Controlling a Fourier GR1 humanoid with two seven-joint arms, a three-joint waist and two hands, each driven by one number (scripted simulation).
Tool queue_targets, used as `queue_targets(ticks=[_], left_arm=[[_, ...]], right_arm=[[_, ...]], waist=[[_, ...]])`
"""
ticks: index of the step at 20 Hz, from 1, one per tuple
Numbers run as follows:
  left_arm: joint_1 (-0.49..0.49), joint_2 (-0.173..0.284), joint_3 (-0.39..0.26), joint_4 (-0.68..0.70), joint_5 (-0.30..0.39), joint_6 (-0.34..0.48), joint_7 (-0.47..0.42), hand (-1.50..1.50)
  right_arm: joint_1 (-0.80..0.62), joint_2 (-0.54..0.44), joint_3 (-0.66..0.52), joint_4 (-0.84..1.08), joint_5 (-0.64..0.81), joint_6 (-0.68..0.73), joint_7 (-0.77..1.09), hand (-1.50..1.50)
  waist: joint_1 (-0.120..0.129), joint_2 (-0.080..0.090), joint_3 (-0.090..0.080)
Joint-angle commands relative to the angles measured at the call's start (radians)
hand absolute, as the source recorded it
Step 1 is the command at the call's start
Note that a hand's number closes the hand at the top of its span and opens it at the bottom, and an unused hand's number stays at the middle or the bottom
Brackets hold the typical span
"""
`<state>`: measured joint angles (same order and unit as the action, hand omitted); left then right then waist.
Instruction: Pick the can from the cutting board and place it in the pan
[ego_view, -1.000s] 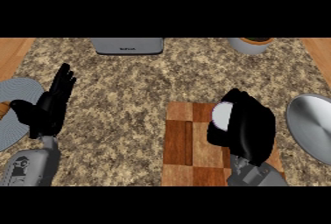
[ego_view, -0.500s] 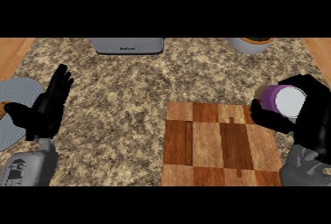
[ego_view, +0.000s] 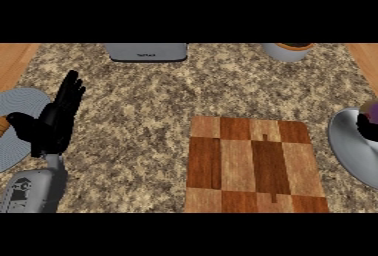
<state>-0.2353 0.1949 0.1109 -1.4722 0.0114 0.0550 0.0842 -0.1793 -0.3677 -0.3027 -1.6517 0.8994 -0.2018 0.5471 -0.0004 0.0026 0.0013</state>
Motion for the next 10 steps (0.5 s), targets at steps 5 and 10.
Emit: queue_targets(ticks=[5, 10], left_arm=[[-0.042, -0.003, 0.006, 0.067, -0.005, -0.007, -0.036, 0.00], [-0.005, -0.014, -0.020, -0.029, -0.011, 0.002, 0.022, 0.00]], right_arm=[[-0.079, -0.157, -0.171, 0.544, -0.043, -0.215, -0.327, 1.50], [-0.146, -0.232, -0.276, 0.873, -0.157, -0.310, -0.574, 1.50]], waist=[[0.013, 0.006, 0.001], [0.024, 0.005, 0.003]])
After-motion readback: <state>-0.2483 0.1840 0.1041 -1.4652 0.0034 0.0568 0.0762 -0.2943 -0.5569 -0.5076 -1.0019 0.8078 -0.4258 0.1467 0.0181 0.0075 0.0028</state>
